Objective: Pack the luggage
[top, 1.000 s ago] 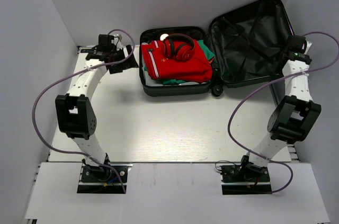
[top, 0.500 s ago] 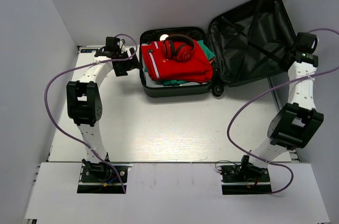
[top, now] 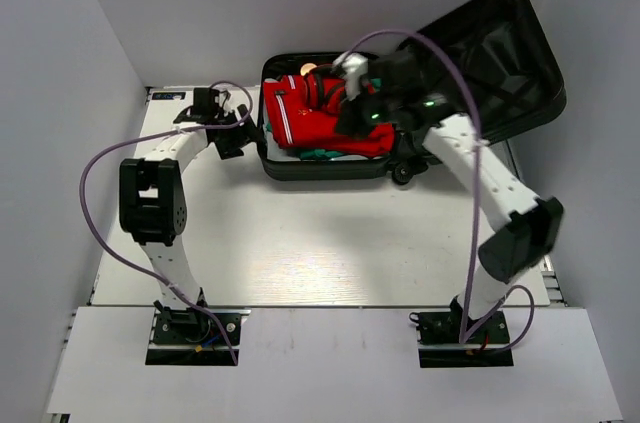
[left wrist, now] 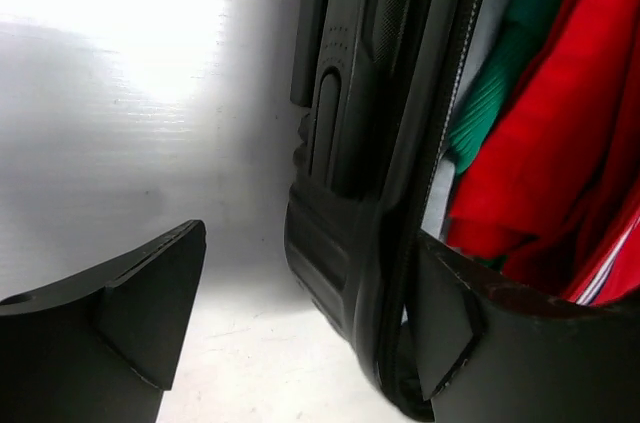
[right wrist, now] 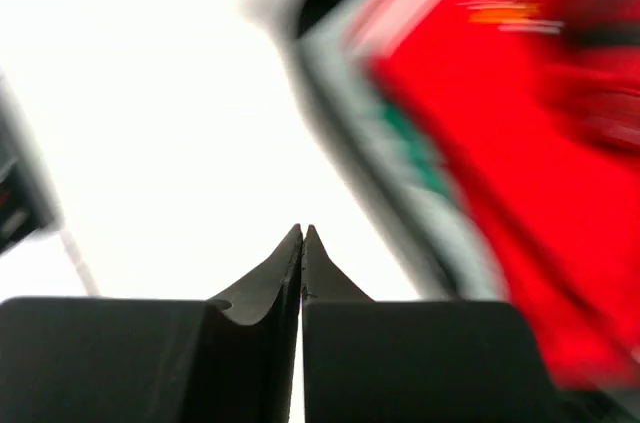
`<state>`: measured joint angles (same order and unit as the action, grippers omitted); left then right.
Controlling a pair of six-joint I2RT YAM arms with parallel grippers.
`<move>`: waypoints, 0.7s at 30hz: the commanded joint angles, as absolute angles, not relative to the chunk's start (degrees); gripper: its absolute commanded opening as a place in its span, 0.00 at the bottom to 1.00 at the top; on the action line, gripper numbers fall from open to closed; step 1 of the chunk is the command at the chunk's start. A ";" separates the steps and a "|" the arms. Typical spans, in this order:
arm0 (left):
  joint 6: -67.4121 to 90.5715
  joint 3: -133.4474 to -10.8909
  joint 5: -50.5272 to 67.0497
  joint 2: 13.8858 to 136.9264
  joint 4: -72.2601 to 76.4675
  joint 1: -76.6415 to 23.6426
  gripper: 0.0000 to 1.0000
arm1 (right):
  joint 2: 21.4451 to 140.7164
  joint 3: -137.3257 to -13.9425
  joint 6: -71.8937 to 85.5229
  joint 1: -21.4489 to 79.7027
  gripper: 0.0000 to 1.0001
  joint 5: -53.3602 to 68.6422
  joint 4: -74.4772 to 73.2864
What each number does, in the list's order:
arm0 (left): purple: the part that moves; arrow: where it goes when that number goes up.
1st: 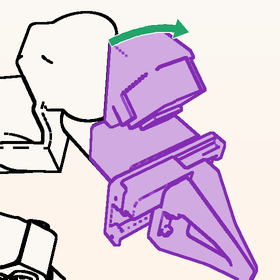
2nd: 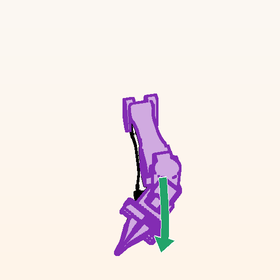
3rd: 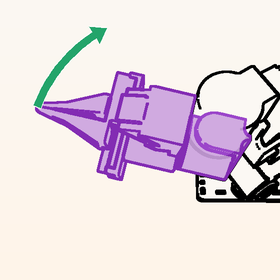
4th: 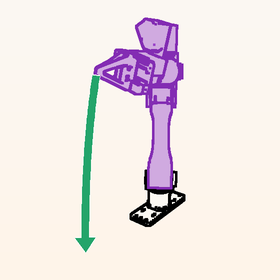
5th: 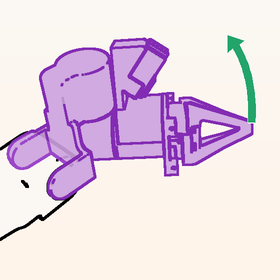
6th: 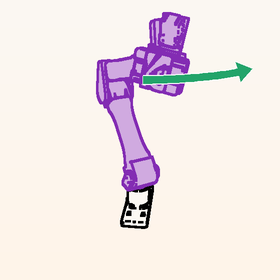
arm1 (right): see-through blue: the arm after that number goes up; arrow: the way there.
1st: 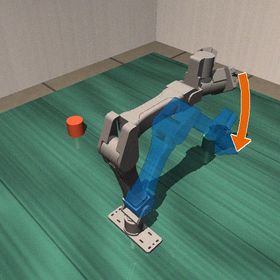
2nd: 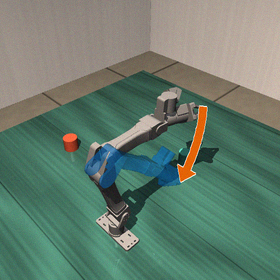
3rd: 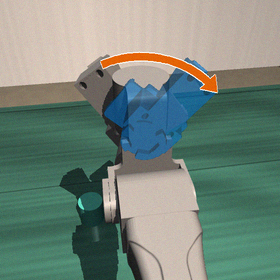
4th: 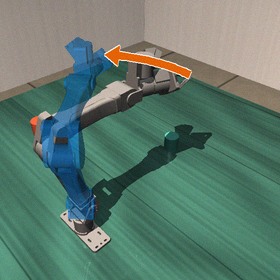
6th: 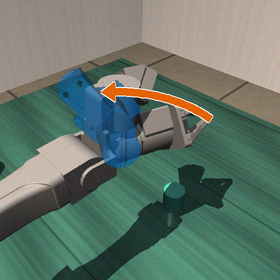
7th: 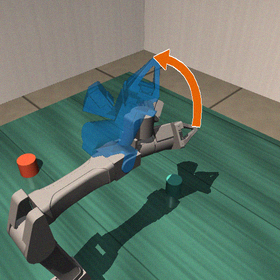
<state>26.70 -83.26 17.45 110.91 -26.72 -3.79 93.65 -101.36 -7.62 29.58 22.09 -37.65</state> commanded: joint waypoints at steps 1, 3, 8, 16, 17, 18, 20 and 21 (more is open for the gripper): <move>28.39 -78.33 19.25 104.68 -24.96 -0.62 0.86 | 96.93 -103.69 -9.23 36.96 0.00 33.21 -39.54; 28.56 -76.90 18.54 103.28 -24.79 1.58 0.88 | 99.40 -105.37 -9.05 39.11 0.00 31.83 -40.95; 28.22 -75.50 20.39 103.18 -24.34 2.90 0.94 | 94.49 -102.85 5.88 38.68 0.82 -8.78 -34.14; 26.63 -82.09 23.64 107.93 -26.45 3.08 0.99 | 86.04 -97.20 2.46 25.96 0.90 -43.33 -35.04; 26.46 -82.87 23.82 108.63 -26.37 3.08 0.99 | 85.96 -97.12 3.51 22.53 0.90 -43.77 -36.03; 26.46 -82.97 23.91 108.89 -26.37 3.08 0.99 | 85.70 -96.25 4.12 20.93 0.90 -43.86 -37.17; 26.02 -83.14 24.69 108.98 -25.75 2.99 0.99 | 84.73 -93.10 3.08 12.79 0.90 -43.16 -36.57; 25.41 -83.14 25.22 109.51 -25.40 3.08 0.99 | 84.47 -92.64 0.29 8.31 0.90 -39.15 -33.60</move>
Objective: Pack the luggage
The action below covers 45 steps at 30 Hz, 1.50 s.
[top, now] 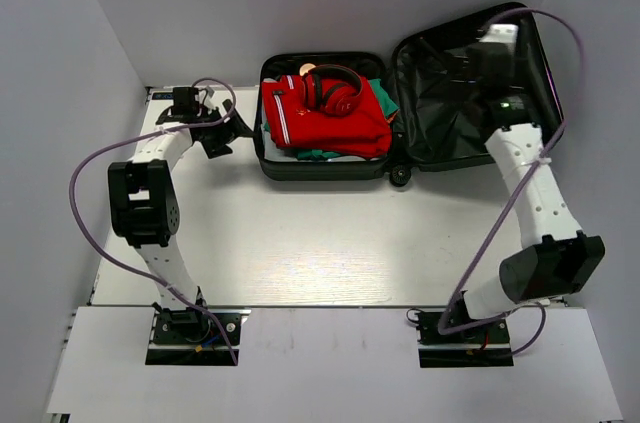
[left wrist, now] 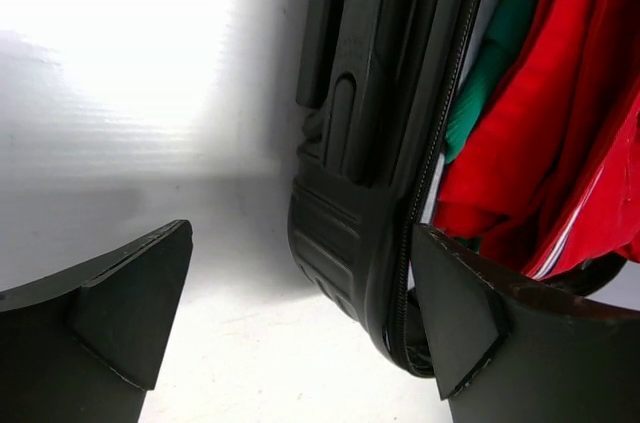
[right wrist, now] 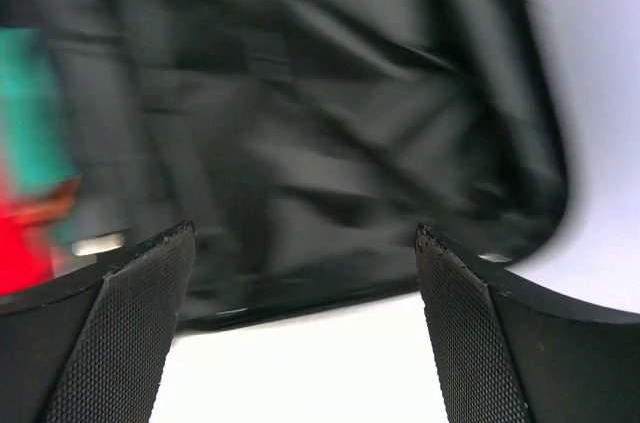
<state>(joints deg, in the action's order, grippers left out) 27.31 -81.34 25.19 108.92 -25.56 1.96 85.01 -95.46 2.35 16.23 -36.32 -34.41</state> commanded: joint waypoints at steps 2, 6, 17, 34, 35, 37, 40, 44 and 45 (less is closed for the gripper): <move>24.88 -83.93 26.88 109.86 -25.05 2.90 0.99 | 86.21 -92.63 -7.86 2.41 0.90 -32.19 -32.78; 23.56 -85.43 29.44 110.92 -24.52 3.08 0.99 | 94.29 -102.10 -20.81 -5.71 0.90 -19.10 -35.32; 21.36 -87.54 30.76 113.47 -24.35 3.08 0.99 | 110.64 -114.61 -25.49 -15.99 0.90 -16.00 -30.85; 20.21 -88.33 31.11 115.40 -24.52 2.37 0.99 | 104.24 -114.09 -25.31 -18.72 0.90 -4.05 -31.99; 20.04 -88.59 31.11 115.40 -24.70 2.20 0.99 | 103.19 -113.91 -25.23 -18.63 0.90 -2.91 -31.91; 20.21 -88.86 30.67 115.75 -24.87 2.20 0.99 | 102.75 -113.56 -25.14 -18.63 0.90 -1.94 -33.30; 20.13 -89.12 30.32 115.84 -24.96 2.02 0.99 | 99.94 -111.10 -25.84 -18.54 0.90 -0.27 -33.14; 19.51 -89.03 29.88 115.84 -25.05 1.58 0.99 | 99.31 -106.79 -28.38 -18.90 0.90 -1.75 -29.55; 19.60 -88.95 29.62 115.93 -25.14 1.50 0.99 | 99.58 -105.66 -29.00 -19.16 0.90 -2.98 -29.10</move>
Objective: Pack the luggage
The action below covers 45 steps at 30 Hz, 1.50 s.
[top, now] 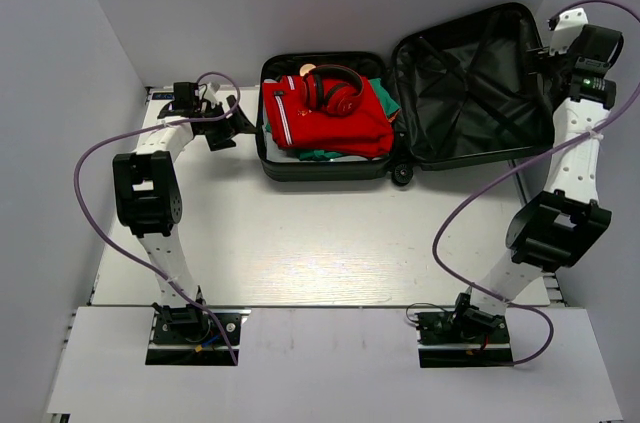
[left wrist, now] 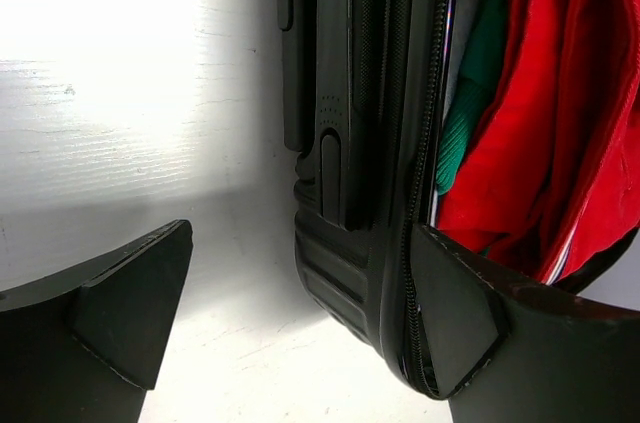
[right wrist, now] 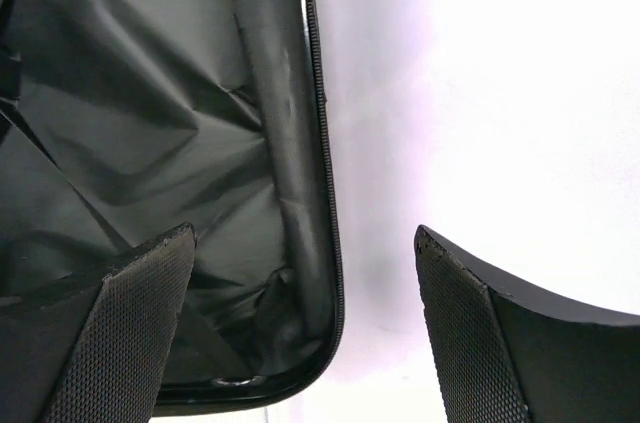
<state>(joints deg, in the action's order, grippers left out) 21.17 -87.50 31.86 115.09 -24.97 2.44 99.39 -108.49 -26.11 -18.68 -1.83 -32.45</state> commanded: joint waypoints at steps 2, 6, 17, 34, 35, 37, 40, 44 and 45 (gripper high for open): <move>19.34 -89.30 29.53 116.28 -25.31 0.97 0.99 | 100.63 -105.21 -29.18 -19.60 0.90 -3.51 -27.87; 18.72 -89.73 28.39 116.45 -25.93 0.26 0.99 | 104.67 -104.59 -29.79 -20.13 0.90 -4.48 -26.72; 18.90 -91.76 28.47 118.21 -25.49 0.26 0.99 | 110.66 -105.65 -29.88 -20.92 0.32 -0.63 -27.42; 23.82 -91.23 35.06 124.01 -16.35 -6.59 0.99 | 91.84 -108.21 11.22 -9.15 0.00 64.59 -20.85; 24.08 -91.06 35.33 124.45 -16.09 -7.11 0.99 | 92.45 -108.28 16.38 -6.10 0.00 64.51 -18.48; 24.34 -90.79 35.94 124.72 -15.47 -8.17 0.99 | 95.18 -109.15 20.28 1.61 0.00 63.30 -18.81; 24.61 -88.52 36.12 124.63 -13.63 -9.40 0.99 | 100.52 -111.60 21.70 12.15 0.00 60.66 -19.60; 26.89 -85.18 36.91 123.75 -9.77 -10.02 0.99 | 109.23 -115.75 24.59 20.98 0.00 58.37 -18.56; 27.68 -84.47 37.09 122.88 -9.15 -10.02 0.99 | 110.55 -117.06 25.65 22.05 0.00 57.75 -18.20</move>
<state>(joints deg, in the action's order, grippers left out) 26.44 -87.85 34.00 123.83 -10.98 -7.35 104.05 -117.10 17.26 19.42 52.40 -13.39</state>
